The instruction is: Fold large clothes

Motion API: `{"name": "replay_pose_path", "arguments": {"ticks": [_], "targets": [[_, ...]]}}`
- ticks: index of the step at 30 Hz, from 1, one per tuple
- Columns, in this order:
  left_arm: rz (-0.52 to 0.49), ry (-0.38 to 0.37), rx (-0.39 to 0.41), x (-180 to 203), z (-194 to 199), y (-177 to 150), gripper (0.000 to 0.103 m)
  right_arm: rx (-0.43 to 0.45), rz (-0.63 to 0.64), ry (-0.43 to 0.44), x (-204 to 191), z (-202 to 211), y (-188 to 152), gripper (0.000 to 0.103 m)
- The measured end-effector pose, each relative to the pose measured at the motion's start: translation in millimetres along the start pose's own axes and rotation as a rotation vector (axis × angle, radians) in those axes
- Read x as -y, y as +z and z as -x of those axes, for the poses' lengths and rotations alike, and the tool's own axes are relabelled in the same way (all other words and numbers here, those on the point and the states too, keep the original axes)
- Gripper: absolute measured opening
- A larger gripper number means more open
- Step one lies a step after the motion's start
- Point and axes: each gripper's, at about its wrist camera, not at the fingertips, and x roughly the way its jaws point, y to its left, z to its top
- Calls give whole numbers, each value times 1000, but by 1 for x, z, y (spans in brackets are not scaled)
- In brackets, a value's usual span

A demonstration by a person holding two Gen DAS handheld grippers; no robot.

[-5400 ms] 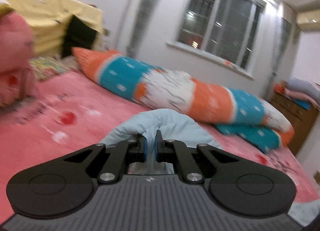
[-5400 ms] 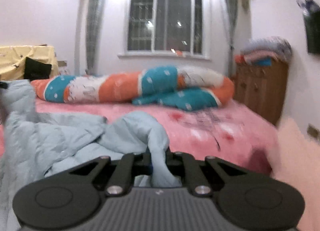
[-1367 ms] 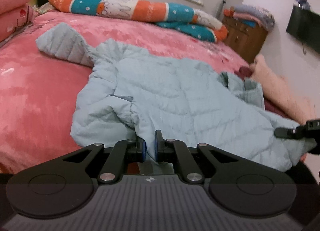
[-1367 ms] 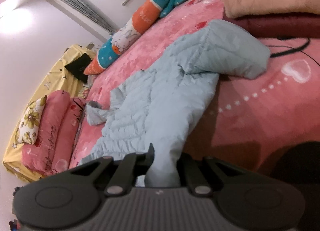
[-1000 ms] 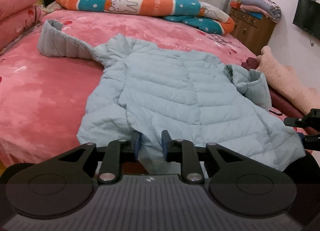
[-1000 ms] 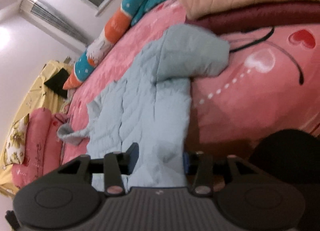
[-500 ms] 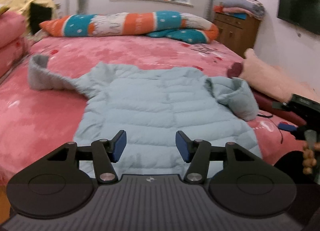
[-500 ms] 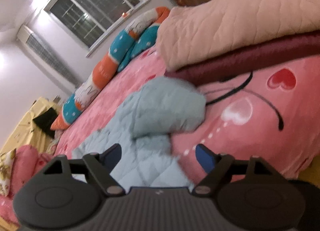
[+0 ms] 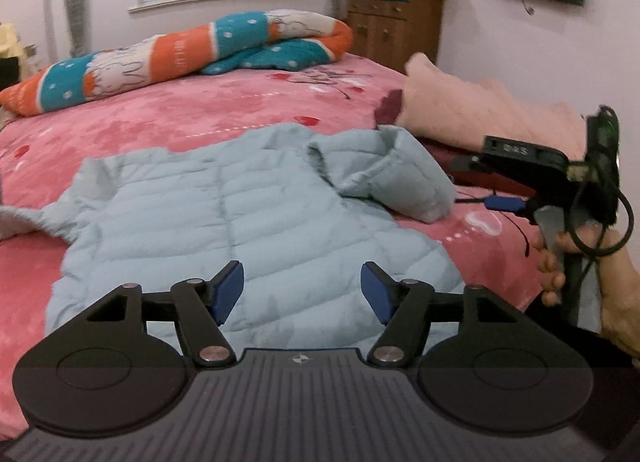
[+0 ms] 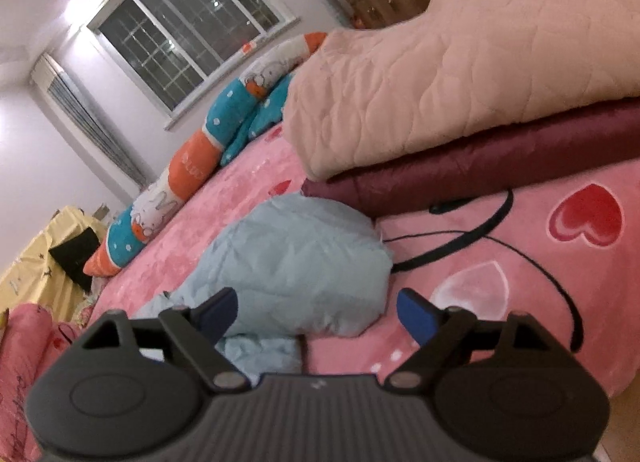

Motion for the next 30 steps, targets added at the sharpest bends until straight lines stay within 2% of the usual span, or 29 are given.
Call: {"name": "replay_pose_path", "arguments": {"ticks": [10,14,18,24,30], "targets": [[-47,-21,-47,24,-41,1,85,2,-36,46,14,-14,9,87],[-49,-12,-62,28,-46,-4,88,18,-38,16,20,-30,19,87],[-53,-4,-64,25,-49,0,93,-29,-102,25,33,-40,23,88],[-44,-74,-63,22,-66,-1,93,-54,-114,53,40,-42,25,88],[-4,-100,-51,13,-88,-3,93,-126,-166,113,43,-54,23,88]]}}
